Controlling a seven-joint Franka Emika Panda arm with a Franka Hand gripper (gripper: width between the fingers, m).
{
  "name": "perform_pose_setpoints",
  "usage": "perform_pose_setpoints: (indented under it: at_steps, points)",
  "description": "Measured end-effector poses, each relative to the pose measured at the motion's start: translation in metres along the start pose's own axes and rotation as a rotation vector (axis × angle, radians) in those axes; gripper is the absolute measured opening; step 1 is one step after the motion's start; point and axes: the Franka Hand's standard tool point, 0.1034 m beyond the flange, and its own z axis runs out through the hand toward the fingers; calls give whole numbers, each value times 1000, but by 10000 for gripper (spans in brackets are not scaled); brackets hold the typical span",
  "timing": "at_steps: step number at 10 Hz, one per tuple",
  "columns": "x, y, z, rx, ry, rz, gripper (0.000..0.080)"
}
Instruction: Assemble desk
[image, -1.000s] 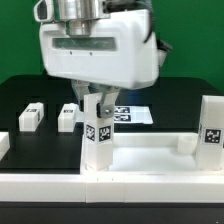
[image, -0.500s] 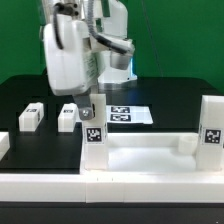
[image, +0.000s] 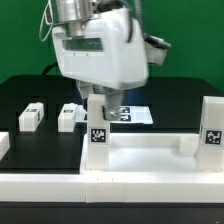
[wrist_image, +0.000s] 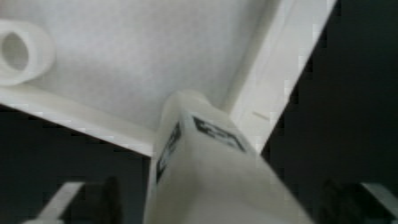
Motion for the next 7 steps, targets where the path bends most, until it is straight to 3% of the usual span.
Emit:
perform_pose_setpoints:
  at_steps: [1,4,5,6,7]
  points:
    - [1,0,0,0,0,-68,622]
    - [3,2,0,-7,4,-307,648]
    - [4,0,-2,-45,25,-560,648]
    - [2,1,2,-55,20,-747,649]
    - [2,2,5,-55,14,-762,649]
